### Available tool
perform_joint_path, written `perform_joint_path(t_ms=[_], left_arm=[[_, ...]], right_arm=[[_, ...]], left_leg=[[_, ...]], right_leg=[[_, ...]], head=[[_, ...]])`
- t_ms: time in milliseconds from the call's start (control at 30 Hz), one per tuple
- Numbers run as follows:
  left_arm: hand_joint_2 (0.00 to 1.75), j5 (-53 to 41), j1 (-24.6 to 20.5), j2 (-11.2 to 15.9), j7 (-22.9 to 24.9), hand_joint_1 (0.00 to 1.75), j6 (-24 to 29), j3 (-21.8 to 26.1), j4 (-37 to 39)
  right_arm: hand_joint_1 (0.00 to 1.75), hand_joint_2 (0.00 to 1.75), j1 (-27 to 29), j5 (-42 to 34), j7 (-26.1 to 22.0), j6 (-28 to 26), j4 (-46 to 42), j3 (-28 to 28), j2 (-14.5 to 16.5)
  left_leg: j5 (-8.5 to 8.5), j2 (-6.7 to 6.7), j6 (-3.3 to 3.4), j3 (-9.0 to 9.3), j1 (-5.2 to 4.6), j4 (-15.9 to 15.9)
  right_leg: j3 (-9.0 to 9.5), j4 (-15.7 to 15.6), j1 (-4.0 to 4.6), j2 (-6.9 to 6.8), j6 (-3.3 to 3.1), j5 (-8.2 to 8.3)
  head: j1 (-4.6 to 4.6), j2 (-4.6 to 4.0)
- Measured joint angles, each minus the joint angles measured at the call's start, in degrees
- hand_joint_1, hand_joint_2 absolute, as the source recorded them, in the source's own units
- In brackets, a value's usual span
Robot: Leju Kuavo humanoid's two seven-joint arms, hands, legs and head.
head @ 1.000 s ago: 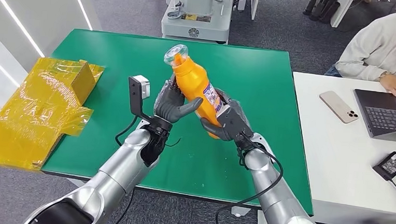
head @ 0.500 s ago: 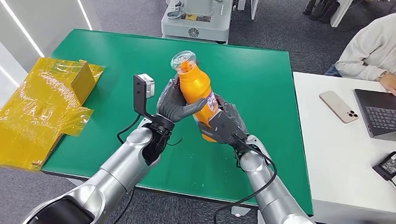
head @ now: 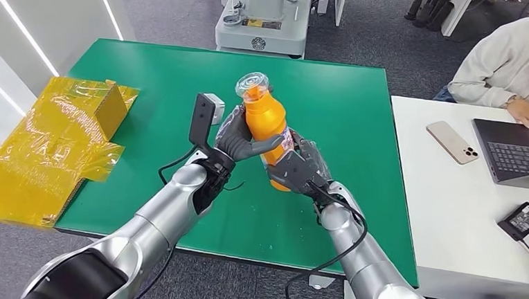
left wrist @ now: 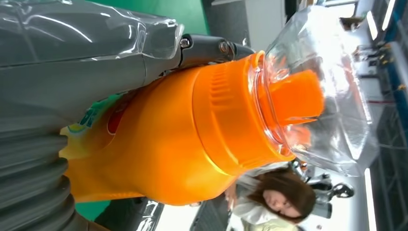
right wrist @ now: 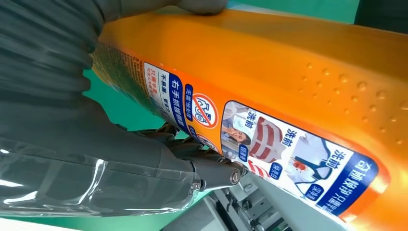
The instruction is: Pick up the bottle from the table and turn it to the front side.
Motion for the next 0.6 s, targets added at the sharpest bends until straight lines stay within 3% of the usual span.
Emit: perform_joint_path(t_ms=[100, 133, 167, 267, 300, 367, 600], left_arm=[[1.75, -0.7, -0.8, 0.0, 0.0, 0.03, -0.1, -0.6, 1.6], [1.75, -1.0, -1.1, 0.0, 0.0, 0.12, 0.1, -0.8, 2.1], [1.75, -1.2, -1.3, 0.0, 0.0, 0.40, 0.3, -0.9, 2.5], [1.75, -1.6, -1.6, 0.0, -0.1, 1.45, 0.8, -1.3, 3.5], [1.75, -1.7, -1.7, -0.1, -0.1, 1.61, 0.9, -1.3, 3.7], [1.75, -1.8, -1.7, -0.1, -0.3, 1.75, 0.9, -1.4, 4.0], [1.75, -1.6, -2.4, -0.1, -0.5, 1.75, 0.8, -1.4, 5.2]], right_arm=[[1.75, 1.75, 0.0, -0.1, 0.0, -0.2, 0.1, 0.0, -0.4], [1.75, 1.75, 0.0, -0.1, 0.0, -0.2, 0.1, 0.0, -0.5], [1.75, 1.75, 0.0, -0.2, 0.0, -0.3, 0.1, 0.0, -0.6], [1.75, 1.75, 0.0, -0.4, -0.1, -0.6, 0.1, 0.0, -0.9], [1.75, 1.75, 0.0, -0.5, -0.2, -0.7, 0.1, 0.0, -0.9], [1.75, 1.75, 0.0, -0.5, -0.3, -0.8, 0.1, 0.0, -1.0], [1.75, 1.75, 0.0, -0.5, -0.6, -0.9, 0.1, 0.0, -1.1]], left_leg=[[0.00, 0.00, 0.00, -0.01, 0.00, 0.0], [0.00, 0.00, 0.00, -0.01, 0.00, 0.0], [0.00, 0.00, 0.00, -0.01, 0.00, 0.0], [0.00, 0.00, 0.00, -0.01, 0.00, 0.0], [0.00, 0.00, 0.00, 0.00, 0.00, 0.0], [0.00, 0.00, 0.00, 0.00, 0.00, 0.0], [0.00, 0.00, 0.00, 0.00, 0.00, 0.0]], right_leg=[[0.00, 0.0, 0.00, 0.00, 0.00, 0.00], [0.00, 0.0, 0.00, 0.00, 0.00, 0.00], [0.00, 0.0, 0.00, 0.00, 0.00, 0.00], [0.00, 0.0, 0.00, 0.00, 0.00, 0.00], [-0.01, 0.0, 0.00, 0.00, 0.00, 0.00], [-0.01, 0.0, 0.00, 0.00, 0.00, 0.00], [-0.01, 0.0, 0.00, 0.01, 0.00, 0.00]], head=[[0.01, 0.00], [0.01, 0.00], [0.01, 0.00], [0.00, 0.00], [0.01, 0.00], [0.00, 0.00], [0.00, 0.00]])
